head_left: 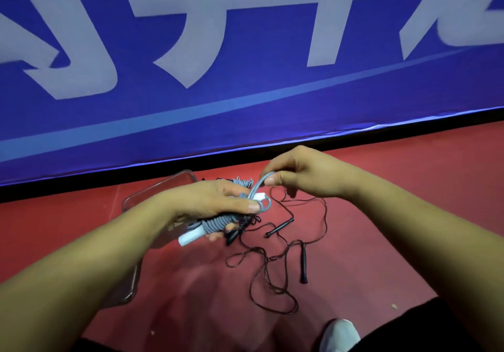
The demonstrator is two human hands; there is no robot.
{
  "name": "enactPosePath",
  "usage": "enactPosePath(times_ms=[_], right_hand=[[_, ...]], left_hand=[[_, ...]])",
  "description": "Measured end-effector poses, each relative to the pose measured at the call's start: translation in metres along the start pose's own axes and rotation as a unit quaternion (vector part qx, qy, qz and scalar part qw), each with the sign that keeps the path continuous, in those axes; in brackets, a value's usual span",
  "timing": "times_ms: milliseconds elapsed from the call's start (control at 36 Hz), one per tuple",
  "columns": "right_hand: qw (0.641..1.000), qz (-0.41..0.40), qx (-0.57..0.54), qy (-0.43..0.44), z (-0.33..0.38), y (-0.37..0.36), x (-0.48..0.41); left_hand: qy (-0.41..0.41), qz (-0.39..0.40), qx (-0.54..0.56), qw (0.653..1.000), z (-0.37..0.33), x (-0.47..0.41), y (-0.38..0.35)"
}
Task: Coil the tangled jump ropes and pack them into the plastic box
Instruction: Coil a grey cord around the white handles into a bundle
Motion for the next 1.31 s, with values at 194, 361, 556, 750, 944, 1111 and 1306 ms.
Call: enactPosePath(times_ms=[194, 361, 556, 750, 944, 1111, 1306], right_hand=[[0.992, -0.021, -0.125, 0.010, -0.003, 0.001, -0.004], [0.975, 0.042, -0.209, -0.066, -0.039, -0.019, 0.000], [0.966, 0.065, -0.213, -0.135, -0.054, -0.034, -0.001], [0.980, -0.019, -0.096, -0.173, -0.057, -0.025, 0.001], [0.989, 0.003, 0.107, -0.102, -0.024, -0.017, -0.004], [0.978, 0.035, 0.198, -0.052, -0.011, -0.022, -0.005], [0.999, -0.007, 0.032, -0.038, -0.030, -0.007, 0.000]], left_hand=[[-0.055, -0.021, -0.121, 0.991, -0.037, 0.004, -0.020], [-0.139, -0.128, -0.030, 0.982, -0.040, 0.002, 0.000], [-0.196, -0.186, 0.176, 0.947, -0.032, -0.010, 0.016], [-0.152, -0.277, 0.179, 0.932, -0.019, -0.010, 0.046], [-0.059, -0.345, -0.122, 0.929, -0.009, -0.011, 0.067], [-0.007, -0.222, -0.485, 0.846, -0.018, -0.025, 0.029], [-0.073, -0.167, -0.389, 0.903, -0.026, -0.024, 0.012]])
Point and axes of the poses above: each hand's wrist, its own x-axis away from the middle knuckle, its own y-axis out of the back of the hand, z = x × y, the point moved 10 cm from there along -x, towards the middle knuckle, and after that the axes turned 6 degrees about z, right-handed, at the moved point
